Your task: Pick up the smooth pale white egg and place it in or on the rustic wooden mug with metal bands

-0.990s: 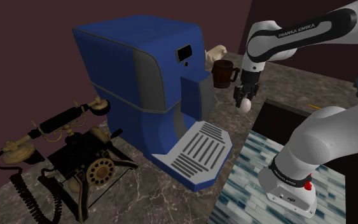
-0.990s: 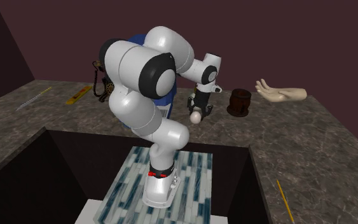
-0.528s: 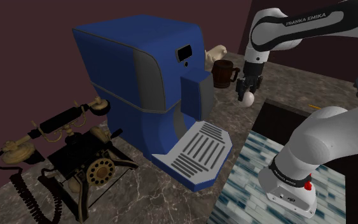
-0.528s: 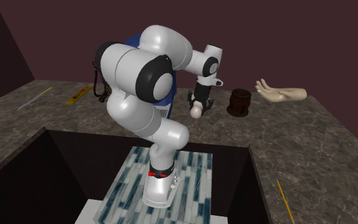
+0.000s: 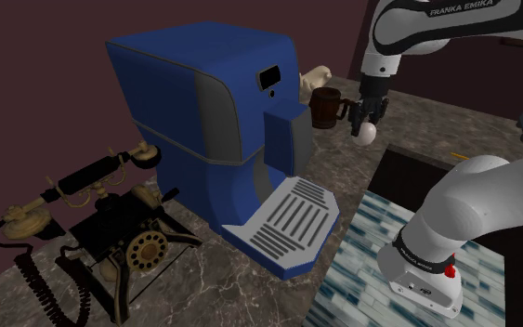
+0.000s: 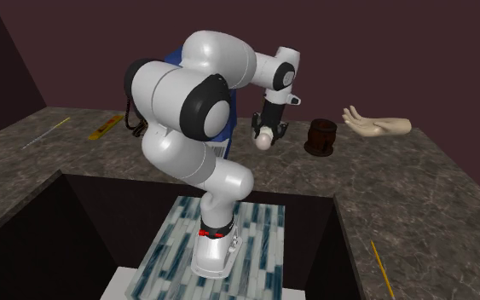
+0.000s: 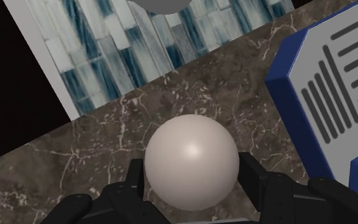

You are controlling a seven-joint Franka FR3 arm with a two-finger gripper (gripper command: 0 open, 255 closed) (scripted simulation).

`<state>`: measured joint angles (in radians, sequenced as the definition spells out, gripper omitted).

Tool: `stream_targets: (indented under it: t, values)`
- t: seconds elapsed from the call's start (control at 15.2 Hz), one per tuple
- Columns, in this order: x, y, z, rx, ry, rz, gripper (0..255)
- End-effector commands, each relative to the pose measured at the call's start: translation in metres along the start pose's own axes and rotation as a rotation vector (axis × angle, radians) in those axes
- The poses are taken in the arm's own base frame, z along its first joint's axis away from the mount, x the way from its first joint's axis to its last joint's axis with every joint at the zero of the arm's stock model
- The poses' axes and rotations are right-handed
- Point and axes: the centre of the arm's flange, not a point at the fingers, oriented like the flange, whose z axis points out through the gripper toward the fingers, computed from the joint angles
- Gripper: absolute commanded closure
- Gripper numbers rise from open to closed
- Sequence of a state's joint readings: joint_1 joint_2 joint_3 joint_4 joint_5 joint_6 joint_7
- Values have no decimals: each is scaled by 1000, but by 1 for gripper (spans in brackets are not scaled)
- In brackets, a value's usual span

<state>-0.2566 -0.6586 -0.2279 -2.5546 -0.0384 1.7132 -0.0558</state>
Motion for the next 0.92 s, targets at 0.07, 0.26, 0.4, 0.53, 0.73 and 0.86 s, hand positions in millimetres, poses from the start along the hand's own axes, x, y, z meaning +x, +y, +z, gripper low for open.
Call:
stream_targets:
  t: [0.07,0.26,0.4,0.53,0.73,0.86]
  values:
    - [-3,-2,-16,0,0,0,255]
    - [-6,-4,-31,0,0,0,255]
    - [-8,-5,-42,0,0,0,255]
    - [-10,-6,-52,0,0,0,255]
    - [-13,-8,-67,0,0,0,255]
    - [-15,-9,-78,0,0,0,255]
